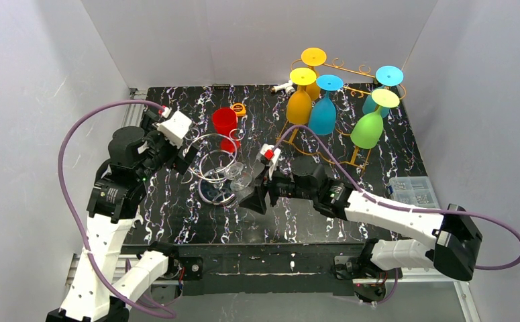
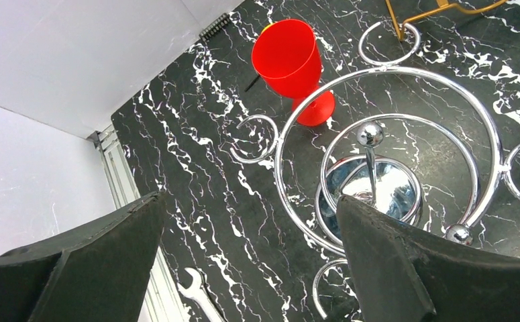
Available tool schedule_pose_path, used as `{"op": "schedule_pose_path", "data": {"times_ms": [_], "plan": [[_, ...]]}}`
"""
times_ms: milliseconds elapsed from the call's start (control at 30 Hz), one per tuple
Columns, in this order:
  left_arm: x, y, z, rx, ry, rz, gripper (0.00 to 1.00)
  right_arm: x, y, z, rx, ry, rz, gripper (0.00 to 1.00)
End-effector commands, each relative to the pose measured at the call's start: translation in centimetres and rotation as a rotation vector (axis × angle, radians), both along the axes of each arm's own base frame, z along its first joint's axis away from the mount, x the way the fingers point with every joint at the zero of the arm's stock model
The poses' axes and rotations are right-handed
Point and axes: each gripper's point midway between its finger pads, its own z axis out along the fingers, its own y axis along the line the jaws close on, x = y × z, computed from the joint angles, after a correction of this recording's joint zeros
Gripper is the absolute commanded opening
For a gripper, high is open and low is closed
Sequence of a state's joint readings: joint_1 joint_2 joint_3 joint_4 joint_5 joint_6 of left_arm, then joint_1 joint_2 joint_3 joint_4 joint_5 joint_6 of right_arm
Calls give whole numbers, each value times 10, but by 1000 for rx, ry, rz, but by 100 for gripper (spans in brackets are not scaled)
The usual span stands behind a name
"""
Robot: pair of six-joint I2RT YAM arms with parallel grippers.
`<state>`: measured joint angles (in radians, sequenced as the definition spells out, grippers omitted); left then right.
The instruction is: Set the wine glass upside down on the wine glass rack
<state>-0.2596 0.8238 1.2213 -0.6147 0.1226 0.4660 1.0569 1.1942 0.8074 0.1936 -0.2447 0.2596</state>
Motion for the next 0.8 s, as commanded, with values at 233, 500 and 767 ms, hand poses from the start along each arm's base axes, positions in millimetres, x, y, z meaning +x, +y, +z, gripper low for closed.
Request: {"op": "schedule_pose_path", "data": {"times_ms": [233, 500, 767], "plan": [[2, -6, -7, 38, -8, -53, 98, 8, 17, 26, 123, -87, 4, 5], [0, -9, -12, 47, -7, -87, 98, 14, 21, 25, 152, -110, -13, 9], [-3, -10, -9, 42, -17, -92, 98, 26, 33, 11, 157, -133, -43, 20]]}}
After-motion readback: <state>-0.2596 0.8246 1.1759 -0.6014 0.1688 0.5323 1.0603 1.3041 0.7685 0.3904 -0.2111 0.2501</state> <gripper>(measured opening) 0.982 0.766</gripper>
